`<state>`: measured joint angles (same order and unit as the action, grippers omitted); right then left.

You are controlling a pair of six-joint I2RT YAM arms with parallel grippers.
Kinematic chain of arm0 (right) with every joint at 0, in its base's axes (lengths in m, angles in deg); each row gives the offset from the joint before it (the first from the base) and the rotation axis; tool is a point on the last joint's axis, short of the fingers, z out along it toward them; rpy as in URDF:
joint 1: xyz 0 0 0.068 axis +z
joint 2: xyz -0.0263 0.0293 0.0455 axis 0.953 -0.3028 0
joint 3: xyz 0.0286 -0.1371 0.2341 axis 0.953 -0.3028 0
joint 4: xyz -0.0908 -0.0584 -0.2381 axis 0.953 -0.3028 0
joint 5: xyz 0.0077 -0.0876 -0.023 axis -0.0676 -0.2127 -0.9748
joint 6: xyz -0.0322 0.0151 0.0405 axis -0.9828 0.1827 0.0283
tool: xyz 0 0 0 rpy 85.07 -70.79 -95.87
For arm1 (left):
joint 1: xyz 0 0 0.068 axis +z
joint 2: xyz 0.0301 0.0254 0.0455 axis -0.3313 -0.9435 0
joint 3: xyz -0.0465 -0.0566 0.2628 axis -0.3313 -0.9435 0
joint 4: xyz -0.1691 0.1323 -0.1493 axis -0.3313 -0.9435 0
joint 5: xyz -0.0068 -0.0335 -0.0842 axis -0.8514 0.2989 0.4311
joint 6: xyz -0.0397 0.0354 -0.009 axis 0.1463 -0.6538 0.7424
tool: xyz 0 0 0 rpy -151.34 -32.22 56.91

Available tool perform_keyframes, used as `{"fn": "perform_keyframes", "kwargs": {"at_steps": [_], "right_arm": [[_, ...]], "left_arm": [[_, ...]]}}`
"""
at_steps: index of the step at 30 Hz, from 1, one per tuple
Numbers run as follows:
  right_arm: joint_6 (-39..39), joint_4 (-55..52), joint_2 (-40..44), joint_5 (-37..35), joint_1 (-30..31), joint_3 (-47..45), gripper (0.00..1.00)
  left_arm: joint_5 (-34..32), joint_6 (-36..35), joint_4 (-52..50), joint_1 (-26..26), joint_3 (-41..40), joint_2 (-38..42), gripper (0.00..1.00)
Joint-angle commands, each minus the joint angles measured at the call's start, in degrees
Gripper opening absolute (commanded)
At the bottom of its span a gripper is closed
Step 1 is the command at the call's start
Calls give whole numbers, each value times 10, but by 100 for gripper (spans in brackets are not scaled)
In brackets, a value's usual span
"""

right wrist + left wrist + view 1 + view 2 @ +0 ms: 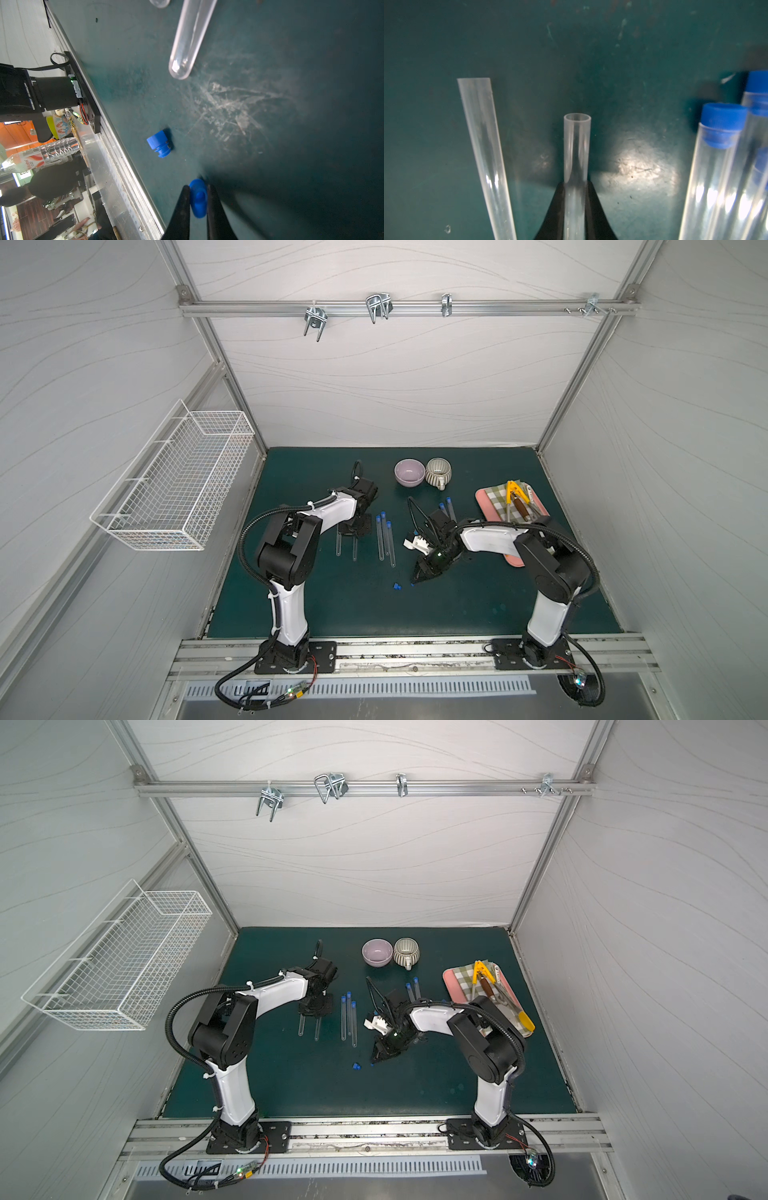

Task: Remove stoppers from test tubes
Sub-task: Place the stopper at the center of the board.

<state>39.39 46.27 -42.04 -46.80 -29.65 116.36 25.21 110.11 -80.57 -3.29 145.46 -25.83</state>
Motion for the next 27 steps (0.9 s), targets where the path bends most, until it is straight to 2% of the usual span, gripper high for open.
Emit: {"fn": "perform_keyframes", "kwargs": {"at_steps": [1, 7, 10, 16, 21, 27], "right_arm": [[-17, -30, 9, -29, 4, 7, 16], [-16, -41, 27, -35, 4, 15, 23], [-16, -47, 31, -36, 4, 22, 28], [-12, -55, 48, -37, 1, 31, 40], [-7, -65, 72, -39, -8, 39, 49], [0, -66, 109, -30, -34, 30, 61]], "left_arm": [[-13, 16, -7, 4, 16, -9, 22], [-23, -2, -35, 3, 37, 23, 42], [-24, -10, -48, 1, 44, 43, 48], [-17, -17, -74, -17, 48, 97, 50], [19, -5, -80, -35, 41, 136, 50], [49, 13, -76, -66, 49, 135, 51]]}}
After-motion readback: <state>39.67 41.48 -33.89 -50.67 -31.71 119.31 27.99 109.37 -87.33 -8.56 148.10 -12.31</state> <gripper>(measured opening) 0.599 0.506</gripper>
